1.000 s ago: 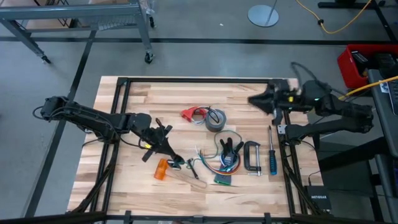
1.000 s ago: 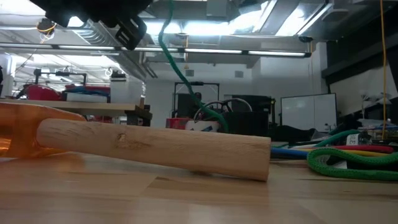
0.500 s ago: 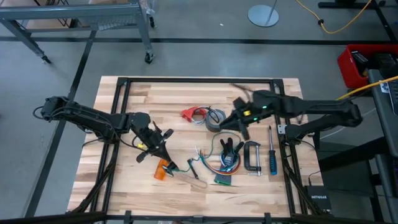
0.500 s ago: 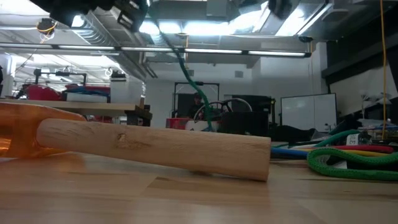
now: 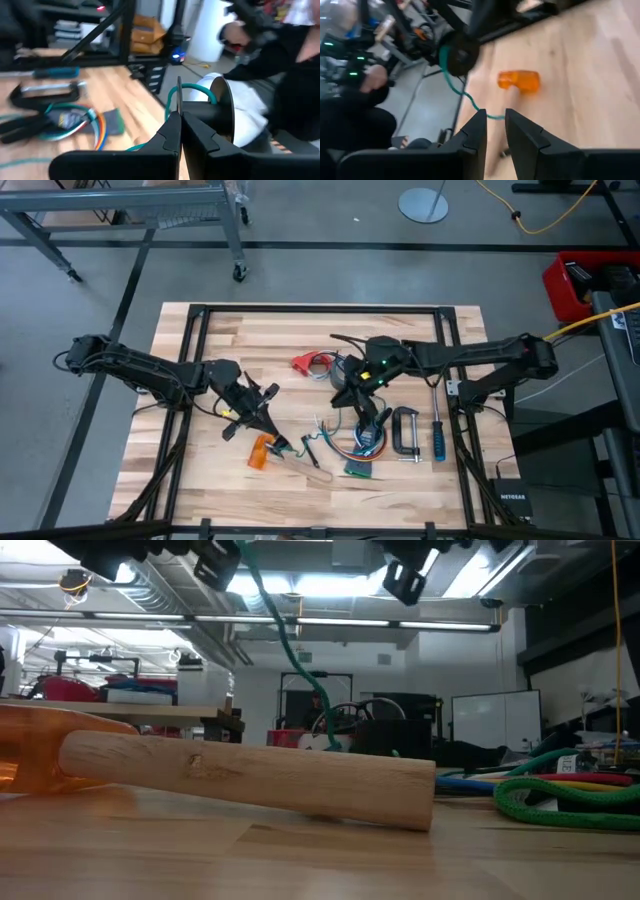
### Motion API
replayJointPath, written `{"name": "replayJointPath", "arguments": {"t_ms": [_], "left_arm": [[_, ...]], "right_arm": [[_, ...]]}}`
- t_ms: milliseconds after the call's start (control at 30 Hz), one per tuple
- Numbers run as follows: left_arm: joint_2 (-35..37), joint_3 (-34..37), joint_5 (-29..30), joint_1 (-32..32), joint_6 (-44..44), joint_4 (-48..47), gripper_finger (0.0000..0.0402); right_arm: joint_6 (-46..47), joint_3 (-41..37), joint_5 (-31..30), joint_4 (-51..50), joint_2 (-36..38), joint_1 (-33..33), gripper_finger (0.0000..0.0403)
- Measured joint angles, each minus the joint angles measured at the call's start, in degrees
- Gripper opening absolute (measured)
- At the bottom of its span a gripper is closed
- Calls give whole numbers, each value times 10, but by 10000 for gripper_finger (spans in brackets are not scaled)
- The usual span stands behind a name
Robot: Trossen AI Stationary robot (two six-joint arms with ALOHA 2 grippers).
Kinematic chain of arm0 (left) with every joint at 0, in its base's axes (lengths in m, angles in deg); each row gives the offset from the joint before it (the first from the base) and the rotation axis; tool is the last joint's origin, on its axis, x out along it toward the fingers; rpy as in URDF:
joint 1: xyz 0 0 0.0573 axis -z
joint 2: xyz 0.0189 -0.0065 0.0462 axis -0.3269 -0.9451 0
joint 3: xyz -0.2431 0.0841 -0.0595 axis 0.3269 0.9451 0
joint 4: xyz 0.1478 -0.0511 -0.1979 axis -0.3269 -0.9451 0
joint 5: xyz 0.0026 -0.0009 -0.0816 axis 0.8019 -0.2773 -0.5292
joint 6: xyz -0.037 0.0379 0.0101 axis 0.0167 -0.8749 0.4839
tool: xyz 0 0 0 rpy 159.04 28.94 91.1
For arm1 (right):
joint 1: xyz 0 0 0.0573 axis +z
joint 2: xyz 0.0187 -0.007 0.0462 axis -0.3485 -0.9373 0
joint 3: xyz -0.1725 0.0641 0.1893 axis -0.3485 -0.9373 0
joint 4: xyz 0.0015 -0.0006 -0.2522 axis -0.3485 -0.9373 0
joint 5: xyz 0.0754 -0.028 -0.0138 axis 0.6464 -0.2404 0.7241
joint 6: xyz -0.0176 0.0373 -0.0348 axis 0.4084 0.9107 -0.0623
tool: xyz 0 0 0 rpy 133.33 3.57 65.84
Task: Coil cords
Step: Coil the blue wire onto the spool
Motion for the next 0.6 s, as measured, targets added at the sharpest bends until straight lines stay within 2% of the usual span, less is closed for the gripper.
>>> {"name": "replayJointPath", "arguments": {"t_ms": [233, 600], "left_arm": [[-11, 0, 110, 0, 19, -29, 0], [-82, 0, 155, 0, 7, 36, 0]], "right_arm": [[0, 0, 26, 80, -23, 0, 74], [5, 0, 25, 89, -74, 0, 74]]}}
